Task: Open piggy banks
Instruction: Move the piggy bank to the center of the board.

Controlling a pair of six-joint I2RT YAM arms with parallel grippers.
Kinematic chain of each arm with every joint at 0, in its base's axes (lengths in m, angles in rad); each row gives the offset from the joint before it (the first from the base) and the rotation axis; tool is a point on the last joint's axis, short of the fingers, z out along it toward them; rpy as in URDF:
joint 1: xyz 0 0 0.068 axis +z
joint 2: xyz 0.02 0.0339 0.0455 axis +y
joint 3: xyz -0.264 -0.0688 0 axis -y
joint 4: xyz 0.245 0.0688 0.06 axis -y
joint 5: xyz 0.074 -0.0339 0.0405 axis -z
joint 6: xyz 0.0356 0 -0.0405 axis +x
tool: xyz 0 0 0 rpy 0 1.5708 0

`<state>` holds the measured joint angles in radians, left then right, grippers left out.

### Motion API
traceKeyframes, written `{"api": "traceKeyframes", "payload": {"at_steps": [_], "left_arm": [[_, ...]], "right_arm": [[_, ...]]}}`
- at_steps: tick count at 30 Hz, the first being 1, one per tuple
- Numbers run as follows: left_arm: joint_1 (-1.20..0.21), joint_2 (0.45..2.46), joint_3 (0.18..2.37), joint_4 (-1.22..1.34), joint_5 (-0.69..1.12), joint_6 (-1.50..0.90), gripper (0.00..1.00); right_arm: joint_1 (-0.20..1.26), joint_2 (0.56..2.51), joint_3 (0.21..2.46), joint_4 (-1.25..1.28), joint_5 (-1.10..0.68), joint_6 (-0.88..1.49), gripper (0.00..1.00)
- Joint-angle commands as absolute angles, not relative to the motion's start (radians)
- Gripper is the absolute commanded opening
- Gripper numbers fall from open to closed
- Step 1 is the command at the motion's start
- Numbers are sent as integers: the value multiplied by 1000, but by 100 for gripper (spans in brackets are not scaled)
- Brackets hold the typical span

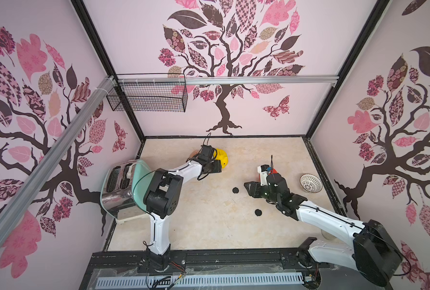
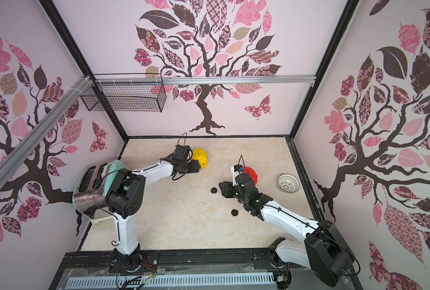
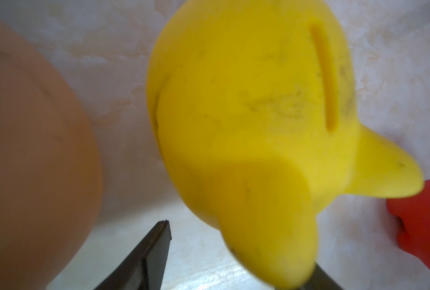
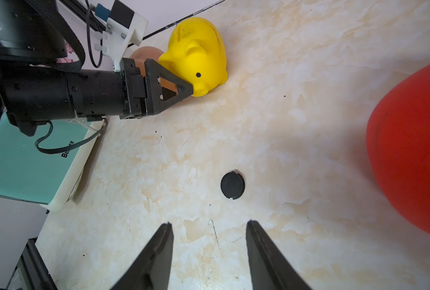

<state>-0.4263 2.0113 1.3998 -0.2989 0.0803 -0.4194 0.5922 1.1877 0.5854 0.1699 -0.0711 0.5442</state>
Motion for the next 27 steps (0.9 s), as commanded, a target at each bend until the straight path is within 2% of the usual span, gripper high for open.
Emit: {"api": "traceKeyframes", "payload": {"at_steps": [1, 8, 11, 16, 19, 23, 25, 27], "left_arm": [[-426, 1994, 1414, -358, 31, -392, 66], [-440, 1905, 1382, -325, 123, -403, 68], [-452, 1836, 1344, -305, 135, -413, 70], [-513, 1624, 1199, -262, 70, -432, 75], [-573, 1499, 1096, -229, 1, -435, 81], [-624, 1378, 963, -169, -18, -453, 88], [-625, 1344, 913, -136, 12, -472, 90], [-627, 1325, 867, -95, 48, -479, 90]], "right_arm": [[588, 1170, 596, 143, -51, 531, 52], [580, 1141, 623, 81, 16, 503, 53], [564, 1115, 646, 11, 102, 492, 53], [439, 1104, 697, -126, 170, 486, 58], [343, 1107, 714, -147, 149, 483, 68], [264, 1181, 781, -182, 155, 452, 93], [215, 1240, 813, -184, 104, 444, 97], [154, 1307, 831, -158, -4, 447, 97]]}}
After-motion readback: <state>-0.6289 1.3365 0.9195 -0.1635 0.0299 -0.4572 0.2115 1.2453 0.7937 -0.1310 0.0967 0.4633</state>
